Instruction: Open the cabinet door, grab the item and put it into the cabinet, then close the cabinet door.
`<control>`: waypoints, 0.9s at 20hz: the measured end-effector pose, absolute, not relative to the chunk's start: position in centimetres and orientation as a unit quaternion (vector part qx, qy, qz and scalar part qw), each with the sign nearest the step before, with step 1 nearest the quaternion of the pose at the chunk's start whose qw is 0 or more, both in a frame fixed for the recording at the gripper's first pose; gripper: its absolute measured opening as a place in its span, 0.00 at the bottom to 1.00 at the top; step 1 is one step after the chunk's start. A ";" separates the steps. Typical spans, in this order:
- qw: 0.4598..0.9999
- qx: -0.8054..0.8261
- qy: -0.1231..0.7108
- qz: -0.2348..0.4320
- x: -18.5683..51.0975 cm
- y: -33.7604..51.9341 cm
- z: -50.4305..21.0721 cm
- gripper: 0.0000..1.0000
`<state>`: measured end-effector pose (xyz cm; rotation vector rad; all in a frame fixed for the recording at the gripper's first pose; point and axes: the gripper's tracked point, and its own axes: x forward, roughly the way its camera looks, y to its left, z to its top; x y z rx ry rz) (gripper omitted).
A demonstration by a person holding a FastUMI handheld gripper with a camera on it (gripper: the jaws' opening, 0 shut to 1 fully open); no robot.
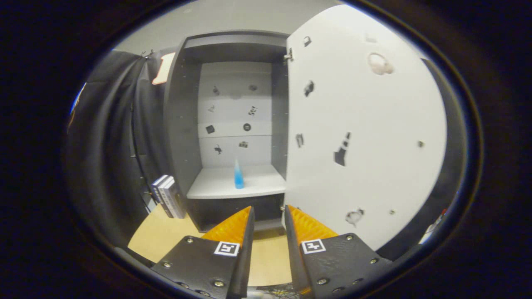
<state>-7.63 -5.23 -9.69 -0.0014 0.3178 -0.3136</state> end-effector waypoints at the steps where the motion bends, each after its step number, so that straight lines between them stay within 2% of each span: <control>1: 0.971 -0.002 0.161 -0.179 -9.4 -6.2 -9.8 0.40; 8: 0.929 0.013 0.147 -0.340 -19.7 -15.2 -8.8 0.40; 12: 0.915 0.018 0.135 -0.380 -22.0 -20.3 -7.5 0.42; 18: 0.907 0.034 0.077 -0.412 -19.3 -27.1 -4.4 0.94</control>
